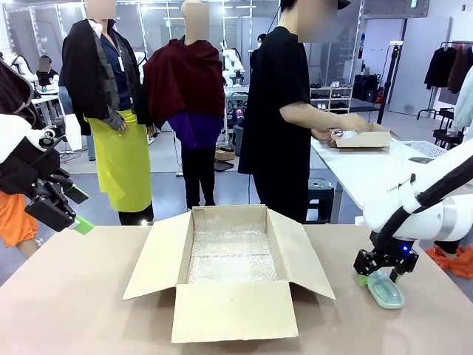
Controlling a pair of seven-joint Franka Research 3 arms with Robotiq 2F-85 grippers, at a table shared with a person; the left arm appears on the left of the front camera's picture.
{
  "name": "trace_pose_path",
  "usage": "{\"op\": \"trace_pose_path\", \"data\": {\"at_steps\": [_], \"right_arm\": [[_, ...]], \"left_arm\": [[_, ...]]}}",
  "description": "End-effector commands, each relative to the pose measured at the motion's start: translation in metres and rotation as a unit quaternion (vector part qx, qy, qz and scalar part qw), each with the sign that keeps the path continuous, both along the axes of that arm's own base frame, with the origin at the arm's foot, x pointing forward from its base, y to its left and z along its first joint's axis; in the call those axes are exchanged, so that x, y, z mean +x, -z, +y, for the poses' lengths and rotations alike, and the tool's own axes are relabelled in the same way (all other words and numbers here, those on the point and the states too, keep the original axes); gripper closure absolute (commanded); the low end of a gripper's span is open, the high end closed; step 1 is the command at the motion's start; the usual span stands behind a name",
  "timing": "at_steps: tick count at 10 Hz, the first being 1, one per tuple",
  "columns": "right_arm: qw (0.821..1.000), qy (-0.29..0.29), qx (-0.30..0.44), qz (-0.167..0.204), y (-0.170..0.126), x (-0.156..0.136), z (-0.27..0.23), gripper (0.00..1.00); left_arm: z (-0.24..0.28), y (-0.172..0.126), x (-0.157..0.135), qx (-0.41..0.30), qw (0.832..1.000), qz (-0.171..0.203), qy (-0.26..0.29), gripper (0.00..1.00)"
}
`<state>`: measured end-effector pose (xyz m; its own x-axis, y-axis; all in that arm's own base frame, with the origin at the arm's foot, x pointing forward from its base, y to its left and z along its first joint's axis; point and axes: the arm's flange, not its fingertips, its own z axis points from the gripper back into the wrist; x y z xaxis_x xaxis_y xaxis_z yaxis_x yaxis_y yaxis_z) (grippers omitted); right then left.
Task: Pack the glasses set securely to prepare it for shipping.
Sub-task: Place the Glasses case inside the Package Box.
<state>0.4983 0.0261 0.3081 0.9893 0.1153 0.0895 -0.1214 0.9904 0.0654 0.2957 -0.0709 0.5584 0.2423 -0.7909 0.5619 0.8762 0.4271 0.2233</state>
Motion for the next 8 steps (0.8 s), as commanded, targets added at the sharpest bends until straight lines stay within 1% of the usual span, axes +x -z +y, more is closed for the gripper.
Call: {"op": "trace_pose_path", "data": {"at_steps": [1,3,4,5,6,7,8], "right_arm": [[1.000,0.007,0.006,0.007,-0.002,0.003,0.000,0.30],[1.000,0.006,0.008,0.004,-0.003,0.004,0.001,0.49],[1.000,0.007,0.008,0.000,-0.005,0.005,0.002,0.56],[1.000,0.009,0.009,-0.003,-0.017,0.004,0.003,0.56],[1.000,-0.010,0.018,-0.018,-0.045,0.004,0.008,0.56],[0.999,-0.034,0.008,-0.032,-0.077,0.005,0.013,0.56],[0.996,-0.083,0.003,-0.038,-0.107,0.006,0.022,0.56]], "left_arm": [[0.001,-0.001,0.000,0.001,1.000,-0.005,0.003,0.00],[0.001,-0.001,0.000,0.001,1.000,-0.005,0.003,0.00],[0.001,-0.001,0.000,0.001,1.000,-0.005,0.003,0.00],[0.001,-0.001,0.000,0.001,1.000,-0.005,0.003,0.00],[0.001,-0.001,0.000,0.001,1.000,-0.005,0.003,0.00],[0.001,-0.001,0.000,0.001,1.000,-0.005,0.003,0.00],[0.001,-0.001,0.000,0.001,1.000,-0.005,0.003,0.00]]}}
